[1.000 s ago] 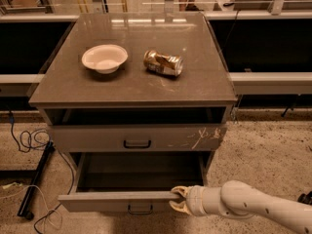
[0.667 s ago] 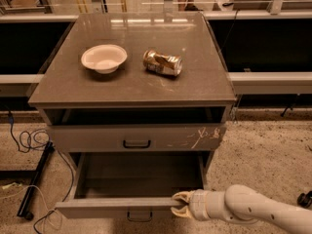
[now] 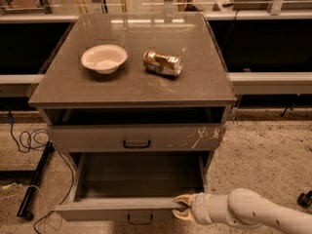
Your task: Open middle drawer
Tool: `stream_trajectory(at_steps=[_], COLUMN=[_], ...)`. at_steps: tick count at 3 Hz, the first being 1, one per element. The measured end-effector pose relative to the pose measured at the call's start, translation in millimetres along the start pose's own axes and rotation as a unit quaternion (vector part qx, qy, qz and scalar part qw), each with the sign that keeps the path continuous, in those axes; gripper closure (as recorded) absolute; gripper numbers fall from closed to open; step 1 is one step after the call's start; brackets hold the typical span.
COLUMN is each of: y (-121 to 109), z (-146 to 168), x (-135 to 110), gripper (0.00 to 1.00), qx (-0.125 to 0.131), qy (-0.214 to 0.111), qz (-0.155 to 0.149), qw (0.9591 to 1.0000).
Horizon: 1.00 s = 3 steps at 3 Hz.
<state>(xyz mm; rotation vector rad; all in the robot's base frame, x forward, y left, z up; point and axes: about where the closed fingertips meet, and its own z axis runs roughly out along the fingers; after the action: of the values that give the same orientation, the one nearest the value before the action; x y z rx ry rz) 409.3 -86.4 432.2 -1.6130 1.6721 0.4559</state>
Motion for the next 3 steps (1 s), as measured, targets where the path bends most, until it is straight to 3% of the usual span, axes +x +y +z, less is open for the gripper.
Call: stream_trajectory(at_steps=[2,3], y=[6.4,6.4], z=[-3.3,-3.3], x=[0.3,0.3], gripper=[1.00,0.81], qx=[0.001,0.001], qy=[-0.004,-0.004], qz=[0.003,0.003], qw=[1.0000,1.0000])
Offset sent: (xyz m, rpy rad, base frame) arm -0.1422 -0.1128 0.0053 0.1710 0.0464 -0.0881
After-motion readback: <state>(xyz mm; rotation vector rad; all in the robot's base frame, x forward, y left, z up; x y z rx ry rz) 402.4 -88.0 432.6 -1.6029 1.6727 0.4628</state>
